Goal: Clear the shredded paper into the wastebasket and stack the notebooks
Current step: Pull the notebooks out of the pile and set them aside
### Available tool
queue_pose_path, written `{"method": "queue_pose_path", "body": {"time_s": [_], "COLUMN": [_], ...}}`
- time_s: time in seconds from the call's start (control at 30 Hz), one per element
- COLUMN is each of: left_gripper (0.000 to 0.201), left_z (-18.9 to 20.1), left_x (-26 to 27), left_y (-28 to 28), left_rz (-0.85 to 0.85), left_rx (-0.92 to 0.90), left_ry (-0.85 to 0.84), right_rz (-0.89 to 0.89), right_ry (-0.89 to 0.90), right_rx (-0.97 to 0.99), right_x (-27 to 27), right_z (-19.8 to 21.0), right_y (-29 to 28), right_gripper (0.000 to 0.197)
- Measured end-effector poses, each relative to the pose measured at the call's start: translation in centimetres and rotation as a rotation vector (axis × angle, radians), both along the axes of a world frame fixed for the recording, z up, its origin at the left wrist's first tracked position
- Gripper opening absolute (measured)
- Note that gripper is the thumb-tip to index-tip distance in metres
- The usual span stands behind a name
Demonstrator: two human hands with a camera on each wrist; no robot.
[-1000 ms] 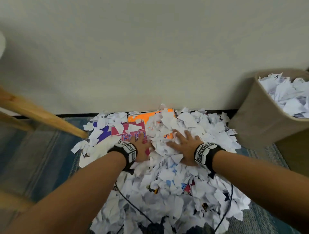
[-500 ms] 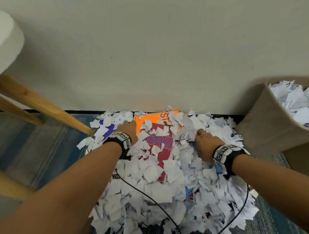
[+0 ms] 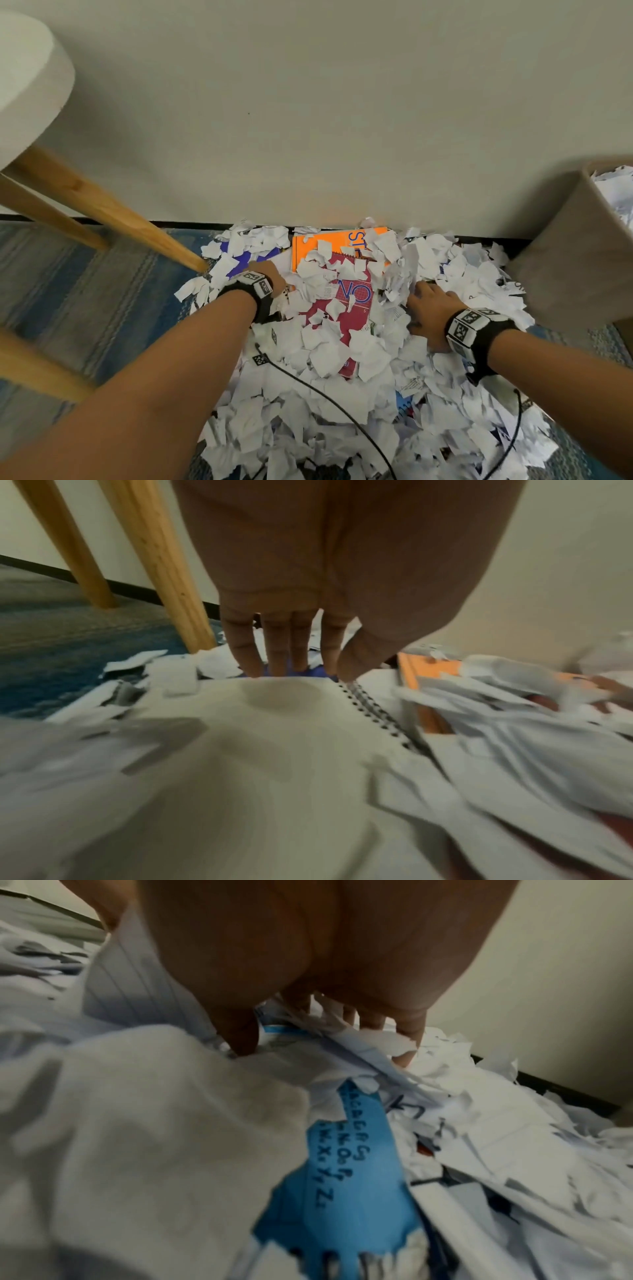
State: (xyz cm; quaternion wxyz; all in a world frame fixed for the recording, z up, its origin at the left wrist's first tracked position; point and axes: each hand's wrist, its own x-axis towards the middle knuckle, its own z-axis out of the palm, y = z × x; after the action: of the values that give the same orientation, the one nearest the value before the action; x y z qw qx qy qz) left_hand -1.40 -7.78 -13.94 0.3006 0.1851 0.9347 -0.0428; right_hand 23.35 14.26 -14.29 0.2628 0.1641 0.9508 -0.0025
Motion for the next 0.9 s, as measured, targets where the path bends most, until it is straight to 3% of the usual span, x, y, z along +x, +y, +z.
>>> {"method": "queue_pose_path", "body": {"time_s": [0.1,0.23,0.37,0.57,0.7,0.9], "left_gripper": [0.059,0.068,0.058,0.050,0.013,0.017], "left_z": [0.2,-0.3,1.3,7.3,12.0,18.5], "left_x": [-1.2,-1.8,-2.5,-3.4,-2.2,-0.5], "left_y": [-1.4,-3.6,-3.3,1.1,4.8,7.3], "left_rz": [0.091,0.066,0.050,-0.064,-0.172,-0.267], "left_rx": [-0.069,-0.168,-0.131,-0.048,0.003,0.043], "left_ry": [0.037,0.020,-0.019,0.006,0.047,0.157], "right_rz": [0.013,0.022,0.025,0.033,0.019,-0.008], "right_ry": [0.005,-0.005,-0.007,0.011,-0.015,-0.036], "right_rx": [0.009,0.018,0.012,0.018,0.001,0.026], "right_x": [0.4,0.8,0.7,1.0,1.1,1.1], "right_z": [-0.2,-0.5,-0.5,-0.6,-0.1,1.7], "right_y": [0.2,0.3,0.2,0.3,0.4,0.7], "right_gripper": [0.060,0.061,0.062,0.060,0.061,0.062]}}
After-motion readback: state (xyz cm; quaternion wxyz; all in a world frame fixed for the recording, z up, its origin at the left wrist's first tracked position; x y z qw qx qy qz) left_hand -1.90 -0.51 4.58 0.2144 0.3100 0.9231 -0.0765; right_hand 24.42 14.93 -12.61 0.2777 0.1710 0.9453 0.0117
